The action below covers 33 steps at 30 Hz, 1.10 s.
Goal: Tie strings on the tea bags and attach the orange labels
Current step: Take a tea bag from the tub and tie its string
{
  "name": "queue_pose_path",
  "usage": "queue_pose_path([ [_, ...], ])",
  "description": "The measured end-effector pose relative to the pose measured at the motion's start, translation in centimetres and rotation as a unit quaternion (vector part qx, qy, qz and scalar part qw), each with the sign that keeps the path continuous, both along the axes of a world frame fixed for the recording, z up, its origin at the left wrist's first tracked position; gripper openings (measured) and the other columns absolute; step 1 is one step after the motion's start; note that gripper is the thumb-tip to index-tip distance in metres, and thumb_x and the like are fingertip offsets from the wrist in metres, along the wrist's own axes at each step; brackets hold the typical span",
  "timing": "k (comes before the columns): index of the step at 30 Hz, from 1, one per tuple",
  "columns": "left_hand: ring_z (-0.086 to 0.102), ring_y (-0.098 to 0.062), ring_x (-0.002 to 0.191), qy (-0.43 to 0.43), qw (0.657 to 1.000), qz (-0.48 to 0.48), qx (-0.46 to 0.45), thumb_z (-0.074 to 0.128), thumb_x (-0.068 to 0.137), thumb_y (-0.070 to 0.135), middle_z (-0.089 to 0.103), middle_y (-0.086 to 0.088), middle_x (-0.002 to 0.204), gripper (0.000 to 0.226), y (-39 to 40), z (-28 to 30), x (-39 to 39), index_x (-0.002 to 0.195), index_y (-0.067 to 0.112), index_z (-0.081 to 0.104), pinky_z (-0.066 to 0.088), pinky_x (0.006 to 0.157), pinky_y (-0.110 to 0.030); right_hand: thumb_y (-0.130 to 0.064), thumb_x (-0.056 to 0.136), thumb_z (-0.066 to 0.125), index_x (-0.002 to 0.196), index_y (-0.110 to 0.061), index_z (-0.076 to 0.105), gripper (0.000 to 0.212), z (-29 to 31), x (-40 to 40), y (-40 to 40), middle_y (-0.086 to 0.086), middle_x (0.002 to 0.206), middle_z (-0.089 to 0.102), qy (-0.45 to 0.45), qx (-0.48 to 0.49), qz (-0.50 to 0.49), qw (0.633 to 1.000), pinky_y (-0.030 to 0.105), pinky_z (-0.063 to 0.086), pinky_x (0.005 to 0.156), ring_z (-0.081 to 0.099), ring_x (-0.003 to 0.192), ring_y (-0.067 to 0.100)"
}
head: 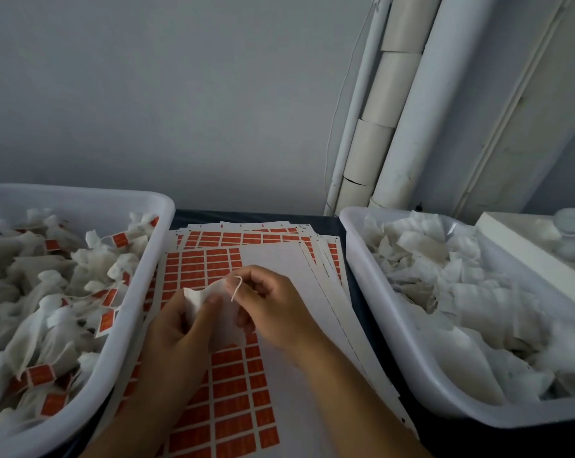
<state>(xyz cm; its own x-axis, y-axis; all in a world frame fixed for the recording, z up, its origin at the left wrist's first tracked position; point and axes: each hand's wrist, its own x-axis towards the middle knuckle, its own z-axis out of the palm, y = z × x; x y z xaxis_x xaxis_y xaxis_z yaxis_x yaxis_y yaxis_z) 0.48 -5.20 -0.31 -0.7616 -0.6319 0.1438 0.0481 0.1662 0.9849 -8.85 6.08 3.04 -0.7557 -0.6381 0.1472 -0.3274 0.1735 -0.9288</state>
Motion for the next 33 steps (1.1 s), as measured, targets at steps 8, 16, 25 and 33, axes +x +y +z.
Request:
queue_pose_path([
  [8, 0.063, -0.020, 0.064, -0.027, 0.998, 0.004, -0.064, 0.057, 0.089, 0.051, 0.062, -0.004, 0.073, 0.041, 0.2, -0.7, -0.4, 0.083, 0.011, 0.061, 0.051, 0.048, -0.023, -0.045, 0.101, 0.059, 0.100, -0.037, 0.071, 0.015, -1.3, 0.1, 0.6, -0.022, 0.079, 0.069, -0.053, -0.046, -0.053, 0.996, 0.017, 0.055, 0.069, 0.067, 0.075, 0.004],
  [16, 0.068, -0.014, 0.061, -0.049, 0.996, 0.003, -0.077, 0.061, 0.096, 0.037, 0.067, -0.002, 0.073, 0.025, 0.2, -0.9, -0.5, 0.090, 0.014, 0.064, 0.050, 0.046, -0.020, -0.041, 0.102, 0.059, 0.100, -0.030, 0.074, 0.018, -1.3, -0.2, 0.8, -0.009, 0.076, 0.071, -0.100, -0.086, -0.061, 0.989, 0.018, 0.056, 0.067, 0.064, 0.066, 0.006],
  [25, 0.066, -0.018, 0.063, -0.034, 0.997, 0.012, -0.068, 0.059, 0.095, 0.041, 0.069, -0.002, 0.077, 0.022, 0.6, -0.4, -0.4, 0.093, 0.020, 0.063, 0.046, 0.046, -0.017, -0.060, 0.097, 0.056, 0.106, -0.042, 0.069, 0.024, -1.2, 0.4, 0.8, -0.025, 0.080, 0.067, -0.075, -0.007, 0.010, 0.997, 0.022, 0.058, 0.074, 0.067, 0.077, 0.002],
  [33, 0.066, -0.015, 0.062, -0.030, 0.997, 0.002, -0.076, 0.061, 0.094, 0.039, 0.067, -0.002, 0.079, 0.022, 0.5, -0.4, -0.4, 0.094, 0.016, 0.063, 0.046, 0.044, -0.016, -0.046, 0.100, 0.059, 0.090, -0.047, 0.070, 0.014, -1.3, 0.6, 0.8, -0.027, 0.075, 0.067, -0.052, -0.049, -0.034, 0.997, 0.017, 0.054, 0.070, 0.065, 0.074, -0.003],
])
